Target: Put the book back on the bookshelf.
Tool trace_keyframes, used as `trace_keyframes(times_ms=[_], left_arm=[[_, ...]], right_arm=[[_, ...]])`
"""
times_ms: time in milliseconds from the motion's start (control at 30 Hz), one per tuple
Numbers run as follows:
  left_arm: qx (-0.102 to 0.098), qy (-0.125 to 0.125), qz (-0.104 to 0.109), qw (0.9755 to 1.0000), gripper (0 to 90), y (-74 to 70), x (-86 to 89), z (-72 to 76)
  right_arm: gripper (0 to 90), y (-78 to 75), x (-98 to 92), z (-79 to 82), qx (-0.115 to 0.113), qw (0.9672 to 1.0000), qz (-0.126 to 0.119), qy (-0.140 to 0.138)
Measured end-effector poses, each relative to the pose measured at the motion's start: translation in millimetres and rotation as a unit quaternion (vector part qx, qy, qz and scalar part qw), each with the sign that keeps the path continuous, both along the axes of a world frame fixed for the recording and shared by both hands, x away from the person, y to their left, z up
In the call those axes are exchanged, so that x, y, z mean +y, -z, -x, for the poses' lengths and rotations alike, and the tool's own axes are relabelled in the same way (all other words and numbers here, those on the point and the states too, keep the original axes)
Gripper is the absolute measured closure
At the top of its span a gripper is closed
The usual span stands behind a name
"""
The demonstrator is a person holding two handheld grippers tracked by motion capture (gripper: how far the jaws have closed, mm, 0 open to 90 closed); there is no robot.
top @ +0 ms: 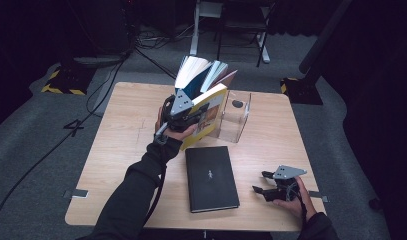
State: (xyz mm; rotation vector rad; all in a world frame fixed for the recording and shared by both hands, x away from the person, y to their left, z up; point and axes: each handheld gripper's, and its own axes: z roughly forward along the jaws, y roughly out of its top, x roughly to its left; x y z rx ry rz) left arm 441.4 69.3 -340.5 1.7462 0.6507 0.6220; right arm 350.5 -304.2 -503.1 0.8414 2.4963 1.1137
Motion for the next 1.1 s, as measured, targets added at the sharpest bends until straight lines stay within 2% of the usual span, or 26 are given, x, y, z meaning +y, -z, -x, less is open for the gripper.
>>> trace_keyframes(times_ms=[233, 333, 500, 567, 867, 1100], left_arm=[[0.01, -0.026, 0.003, 0.9996, 74.4, 2.8, -16.5, -11.7], [0.016, -0.029, 0.004, 0.9994, 74.4, 3.5, -23.2, -18.3], [0.015, -0.036, 0.003, 0.9992, 74.4, 2.0, -33.9, -26.0], [0.015, -0.037, 0.005, 0.9992, 74.5, 1.6, -36.1, -27.3], [0.015, -0.072, 0.012, 0.9972, 74.4, 1.9, -53.3, -35.1], [0.004, -0.092, -0.002, 0.9958, 74.4, 4.9, -67.7, -39.8]], right_arm=[[30.0, -0.2, -0.2, 0.1, 0.001, 1.0, -0.008, -0.002], [30.3, -1.4, -1.6, -0.1, 0.006, 0.9997, -0.025, -0.002], [29.9, -3.6, -2.9, -0.2, 0.003, 0.9996, -0.029, 0.004], [29.9, -3.1, -2.9, -0.7, 0.004, 0.9996, -0.028, 0.005], [30.1, -1.4, -0.5, -0.5, 0.003, 0.9998, -0.017, 0.0], [30.3, -0.5, 2.3, -0.2, 0.005, 0.9999, -0.011, -0.003]])
